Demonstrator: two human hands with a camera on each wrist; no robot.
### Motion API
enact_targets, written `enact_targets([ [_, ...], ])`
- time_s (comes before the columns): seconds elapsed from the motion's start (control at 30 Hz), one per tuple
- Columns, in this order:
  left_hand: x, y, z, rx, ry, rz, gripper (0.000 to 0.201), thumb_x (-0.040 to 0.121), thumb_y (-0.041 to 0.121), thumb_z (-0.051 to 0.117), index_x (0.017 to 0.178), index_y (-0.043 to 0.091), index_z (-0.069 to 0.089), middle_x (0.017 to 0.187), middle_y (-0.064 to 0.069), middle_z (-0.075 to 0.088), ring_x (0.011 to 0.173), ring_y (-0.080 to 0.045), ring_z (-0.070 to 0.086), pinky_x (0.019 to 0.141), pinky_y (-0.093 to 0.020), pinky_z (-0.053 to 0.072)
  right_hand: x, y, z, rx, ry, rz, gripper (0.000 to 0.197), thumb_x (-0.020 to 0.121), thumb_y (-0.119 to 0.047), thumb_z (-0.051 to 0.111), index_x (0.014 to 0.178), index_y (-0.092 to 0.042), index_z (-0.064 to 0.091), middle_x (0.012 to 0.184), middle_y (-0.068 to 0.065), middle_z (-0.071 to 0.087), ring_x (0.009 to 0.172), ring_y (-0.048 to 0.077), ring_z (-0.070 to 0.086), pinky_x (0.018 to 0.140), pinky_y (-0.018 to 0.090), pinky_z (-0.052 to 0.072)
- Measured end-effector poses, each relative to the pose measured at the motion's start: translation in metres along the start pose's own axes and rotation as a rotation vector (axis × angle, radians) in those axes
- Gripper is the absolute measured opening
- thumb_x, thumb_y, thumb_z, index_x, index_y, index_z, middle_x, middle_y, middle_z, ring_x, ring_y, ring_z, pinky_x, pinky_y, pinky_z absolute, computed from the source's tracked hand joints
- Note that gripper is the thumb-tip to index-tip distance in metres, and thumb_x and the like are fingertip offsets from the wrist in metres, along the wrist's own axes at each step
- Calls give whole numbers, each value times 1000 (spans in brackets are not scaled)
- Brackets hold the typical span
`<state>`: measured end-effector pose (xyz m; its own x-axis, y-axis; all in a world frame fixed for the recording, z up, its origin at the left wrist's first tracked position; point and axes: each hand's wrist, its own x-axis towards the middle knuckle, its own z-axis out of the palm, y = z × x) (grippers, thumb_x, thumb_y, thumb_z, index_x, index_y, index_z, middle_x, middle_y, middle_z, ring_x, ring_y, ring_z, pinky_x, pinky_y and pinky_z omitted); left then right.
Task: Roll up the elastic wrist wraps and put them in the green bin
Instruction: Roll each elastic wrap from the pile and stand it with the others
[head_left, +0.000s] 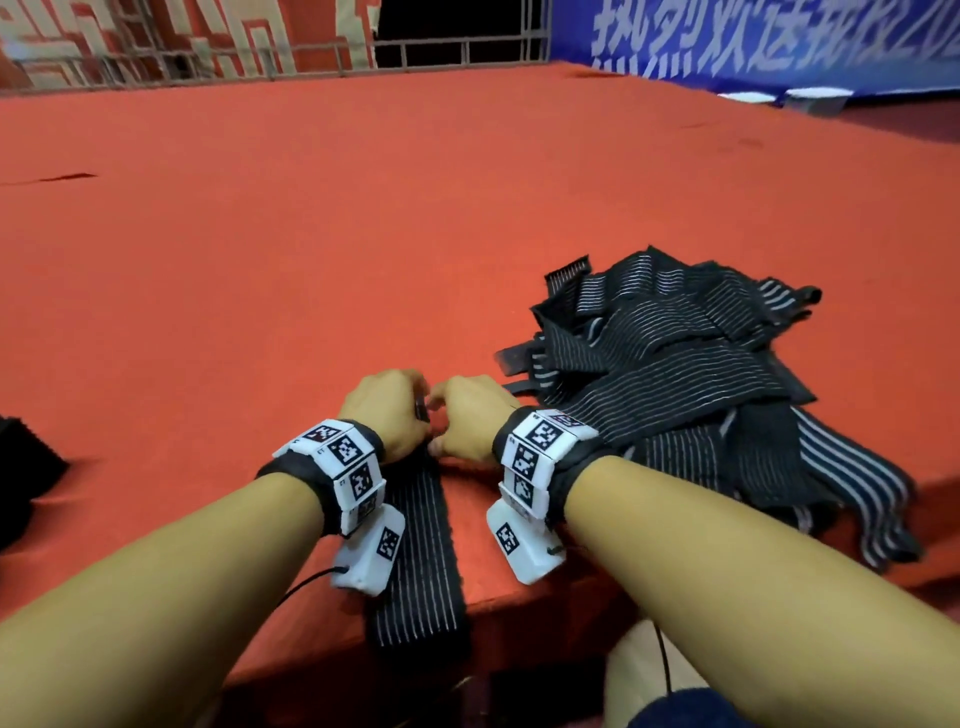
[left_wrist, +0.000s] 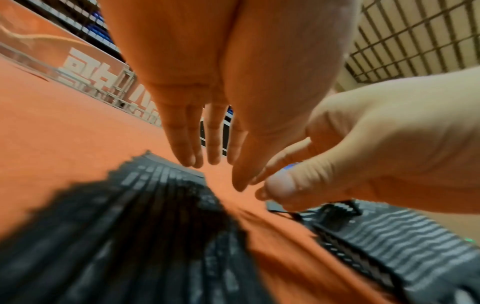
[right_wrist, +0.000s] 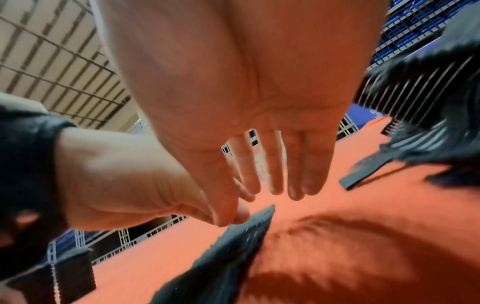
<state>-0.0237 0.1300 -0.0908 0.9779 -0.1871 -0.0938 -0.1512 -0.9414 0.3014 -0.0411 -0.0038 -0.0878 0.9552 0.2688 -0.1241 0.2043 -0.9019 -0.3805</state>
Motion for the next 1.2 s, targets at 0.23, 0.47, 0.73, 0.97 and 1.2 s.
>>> enact_targets([
  [0.23, -11, 80, 27, -59, -138, 224, 51, 73, 34, 87, 121, 40, 68, 118, 4, 73, 111, -22, 66, 93, -34, 53, -65, 62, -44, 31, 124, 228, 19, 80, -18, 76, 95, -26, 68, 111, 11, 68, 102, 31, 65, 84, 32, 53],
  [0.47, -9, 107, 48, 37, -57, 177, 21, 86, 25, 73, 104, 38, 75, 110, -3, 73, 107, -31, 67, 84, -33, 50, -103, 101, -40, 100, 156, 322, 30, 73, -25, 85, 89, -30, 60, 110, 4, 68, 104, 25, 64, 82, 26, 48],
  [0.73, -22, 103, 9, -298, 264, 290, 9, 98, 20, 57, 105, 19, 62, 102, -9, 73, 100, -37, 62, 85, -44, 48, -102, 94, -41, -9, 337, 292, 35, 83, -16, 72, 118, -22, 65, 121, 5, 60, 114, 30, 58, 88, 34, 46],
  [0.97, -48, 73, -39, -480, 597, 181, 19, 93, 27, 48, 107, 18, 58, 94, -12, 70, 91, -40, 63, 79, -45, 50, -98, 63, -57, -65, 562, 289, 36, 87, -10, 57, 118, -26, 65, 115, 2, 65, 112, 31, 56, 94, 40, 37],
  [1.2, -73, 54, -50, -481, 316, 288, 59, 67, 23, 62, 125, 26, 56, 120, 7, 66, 111, -9, 61, 97, -29, 48, -97, 2, -62, 113, 686, -5, 27, 80, -7, 62, 102, -22, 70, 102, 4, 71, 99, 35, 63, 79, 39, 46],
])
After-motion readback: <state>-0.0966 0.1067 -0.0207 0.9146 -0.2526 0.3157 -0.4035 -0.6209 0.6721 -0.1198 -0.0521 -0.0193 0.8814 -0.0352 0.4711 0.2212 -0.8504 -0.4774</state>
